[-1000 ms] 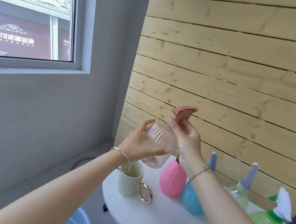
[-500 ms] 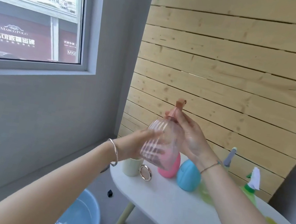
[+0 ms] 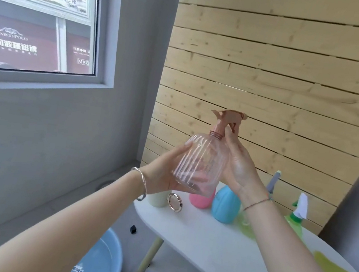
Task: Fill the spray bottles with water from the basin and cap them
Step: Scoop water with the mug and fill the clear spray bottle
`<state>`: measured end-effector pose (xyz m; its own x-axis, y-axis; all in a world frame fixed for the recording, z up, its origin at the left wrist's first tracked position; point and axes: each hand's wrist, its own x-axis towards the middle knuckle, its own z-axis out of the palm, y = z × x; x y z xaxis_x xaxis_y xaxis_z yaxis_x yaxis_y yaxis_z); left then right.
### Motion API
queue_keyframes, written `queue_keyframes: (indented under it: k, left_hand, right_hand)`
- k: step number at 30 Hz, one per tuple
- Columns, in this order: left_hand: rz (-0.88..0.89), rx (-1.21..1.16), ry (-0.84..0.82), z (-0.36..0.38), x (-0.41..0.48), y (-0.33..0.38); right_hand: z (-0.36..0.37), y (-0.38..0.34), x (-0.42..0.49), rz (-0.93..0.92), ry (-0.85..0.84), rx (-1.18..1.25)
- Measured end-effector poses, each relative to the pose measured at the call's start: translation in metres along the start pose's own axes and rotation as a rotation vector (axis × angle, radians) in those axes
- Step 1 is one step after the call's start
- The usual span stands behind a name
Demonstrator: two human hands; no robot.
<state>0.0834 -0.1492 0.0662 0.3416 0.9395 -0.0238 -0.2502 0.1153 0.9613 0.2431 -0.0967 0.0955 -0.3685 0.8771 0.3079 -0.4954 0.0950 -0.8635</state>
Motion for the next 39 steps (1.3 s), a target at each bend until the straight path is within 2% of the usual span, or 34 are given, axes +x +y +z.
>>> queue_keyframes:
  k: [4, 7, 10, 15, 19, 21, 23, 27, 31, 33, 35, 37, 39]
  left_hand:
    - [0.007, 0.03, -0.025, 0.001, 0.002, -0.005]
    - [0.013, 0.094, 0.072, 0.003, 0.0, -0.006]
    - [0.02, 0.272, 0.165, 0.012, -0.005, -0.005]
    - [0.255, 0.446, 0.289, 0.018, -0.005, -0.004]
    - [0.063, 0.209, 0.107, 0.01, -0.006, -0.003]
    - [0.032, 0.242, 0.069, 0.008, -0.005, -0.007]
    - [0.046, 0.32, 0.112, 0.011, -0.003, -0.01]
    - [0.213, 0.429, 0.24, 0.018, -0.002, -0.012]
    - [0.092, 0.236, 0.162, 0.013, 0.004, -0.02]
    - [0.073, 0.307, 0.124, 0.013, 0.007, -0.023]
    - [0.136, 0.43, 0.149, 0.018, 0.008, -0.025]
    - [0.194, 0.487, 0.184, 0.02, 0.01, -0.025]
    - [0.175, 0.53, 0.187, 0.017, 0.012, -0.027]
  right_hand:
    - [0.001, 0.0, -0.005, 0.014, -0.004, -0.011]
    - [0.003, -0.001, -0.01, -0.033, 0.042, -0.054]
    - [0.006, -0.001, -0.014, -0.077, 0.151, -0.079]
    - [0.013, -0.005, -0.016, -0.121, 0.168, -0.129]
    - [0.01, -0.01, -0.017, -0.079, 0.099, -0.08]
    - [0.008, -0.008, -0.018, -0.084, 0.105, -0.075]
    - [0.007, -0.004, -0.018, -0.087, 0.131, -0.082]
    - [0.005, 0.003, -0.02, -0.066, 0.121, -0.123]
    - [-0.001, 0.004, -0.019, -0.062, 0.13, -0.083]
    - [-0.003, 0.004, -0.019, -0.081, 0.146, -0.139]
    - [-0.003, 0.005, -0.02, -0.096, 0.145, -0.213]
    - [-0.004, 0.004, -0.019, -0.109, 0.16, -0.215]
    - [-0.006, -0.001, -0.016, -0.143, 0.178, -0.209]
